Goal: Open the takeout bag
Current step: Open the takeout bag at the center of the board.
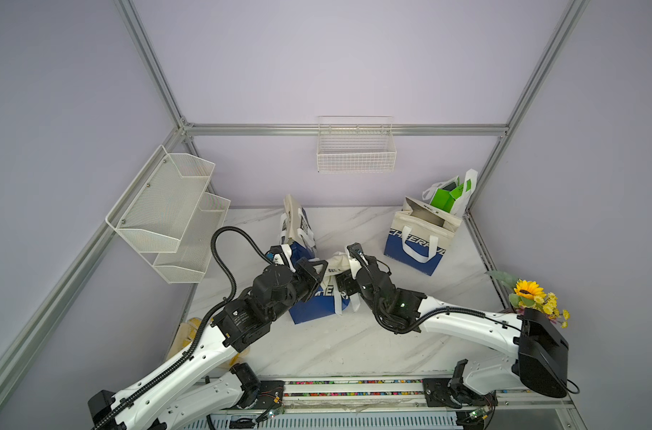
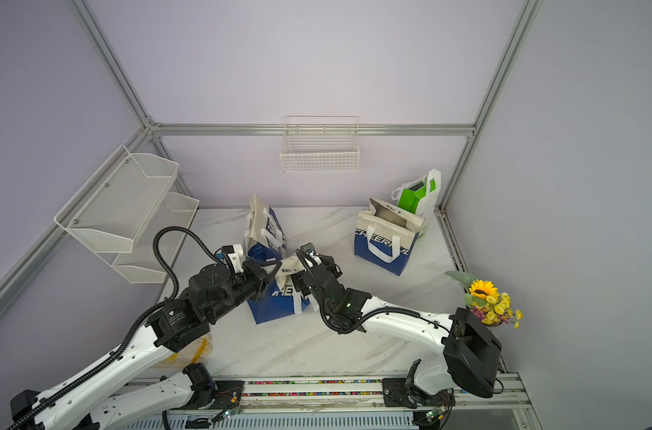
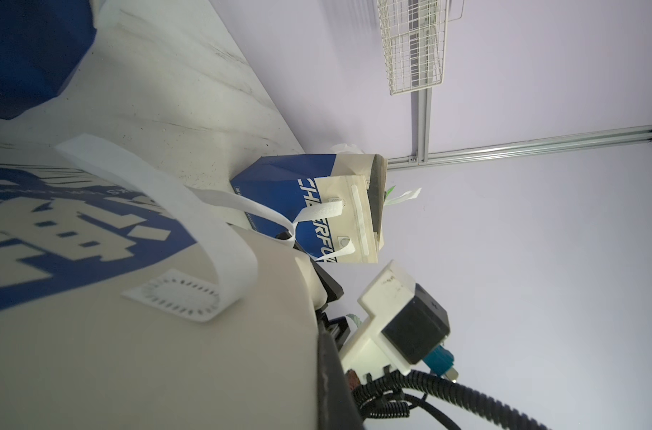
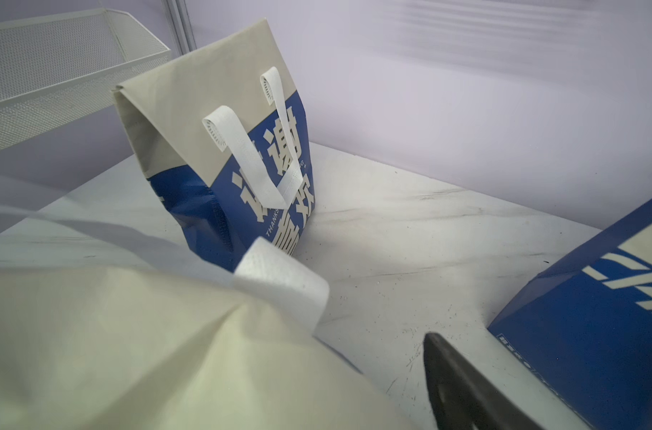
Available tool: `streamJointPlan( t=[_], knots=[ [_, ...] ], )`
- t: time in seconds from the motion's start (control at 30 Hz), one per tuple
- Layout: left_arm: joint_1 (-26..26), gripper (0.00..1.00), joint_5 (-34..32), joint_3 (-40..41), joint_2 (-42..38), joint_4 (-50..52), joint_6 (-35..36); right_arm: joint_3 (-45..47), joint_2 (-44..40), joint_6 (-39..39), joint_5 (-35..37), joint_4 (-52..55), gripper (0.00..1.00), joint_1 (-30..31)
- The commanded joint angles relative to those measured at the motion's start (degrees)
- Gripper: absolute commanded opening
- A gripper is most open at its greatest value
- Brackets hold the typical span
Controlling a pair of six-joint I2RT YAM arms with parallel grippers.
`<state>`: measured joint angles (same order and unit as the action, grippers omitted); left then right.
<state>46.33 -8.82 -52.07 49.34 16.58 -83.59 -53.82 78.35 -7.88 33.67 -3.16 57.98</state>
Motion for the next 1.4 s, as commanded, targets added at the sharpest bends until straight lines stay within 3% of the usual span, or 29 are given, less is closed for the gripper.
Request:
streamJointPlan(
  t=[0.0, 0.13, 0.33, 0.37, 0.5, 0.67, 0.83, 0.93, 1.03, 1.13, 1.17, 1.27, 1.37],
  knots=[
    [0.6, 0.0, 0.38, 1.68, -2.85, -6.88, -1.56, -1.88, -7.8, -0.04, 5.94, 10.02, 0.89, 4.85],
    [0.52, 0.0, 0.95, 1.58, -1.52, -7.6, -1.42, -6.55, -9.71, -1.52, 8.43, 21.32, 0.9, 9.16],
    [0.43, 0.0, 1.0, 0.24, -0.56, -5.8, -0.07, -11.07, -6.95, 1.42, 9.51, 24.32, 0.85, 9.74],
    [0.43, 0.0, 0.88, 0.07, -0.63, -5.18, 0.15, -11.57, -6.31, 2.38, 9.43, 23.69, 0.82, 9.73],
    [0.08, 0.0, 0.09, -2.09, -0.32, -0.19, 2.34, -14.9, -3.09, 5.45, 9.54, 23.17, 0.5, 9.78],
    [-2.27, 0.0, 2.81, -3.1, 0.95, 1.73, 4.3, -15.99, -0.13, 7.42, 8.46, 21.62, 0.0, 9.71],
    [-9.66, 0.0, 8.34, -5.8, 3.87, 5.08, 9.13, -18.68, 1.28, 5.36, 10.16, 23.66, 0.0, 9.23],
    [-17.76, 0.01, 15.94, -9.09, 7.05, 5.19, 14.39, -24.26, 1.83, -1.34, 5.51, 32.38, 0.0, 8.1],
    [-21.71, 0.39, 22.36, -13.95, 9.43, 5.25, 19.65, -27.86, 2.98, -5.17, 3.31, 38.14, 0.0, 7.82],
    [-20.14, 0.84, 21.42, -19.07, 8.19, 10.06, 22.55, -27.41, 2.89, -5.88, 3.45, 38.77, 0.0, 7.36],
    [-18.78, 0.92, 20.06, -19.7, 7.17, 11.55, 22.51, -27.13, 2.94, -6.24, 3.05, 38.61, 0.0, 6.66],
    [-12.89, 0.97, 13.68, -17.97, 2.42, 13.53, 20.52, -26.19, 3.18, -7.84, 1.6, 37.14, 0.0, 5.13],
    [-5.85, 0.89, 7.31, -12.77, -1.82, 13.06, 14.66, -23.56, 2.31, -7.79, -0.81, 32.4, 0.0, 5.04]
  ],
)
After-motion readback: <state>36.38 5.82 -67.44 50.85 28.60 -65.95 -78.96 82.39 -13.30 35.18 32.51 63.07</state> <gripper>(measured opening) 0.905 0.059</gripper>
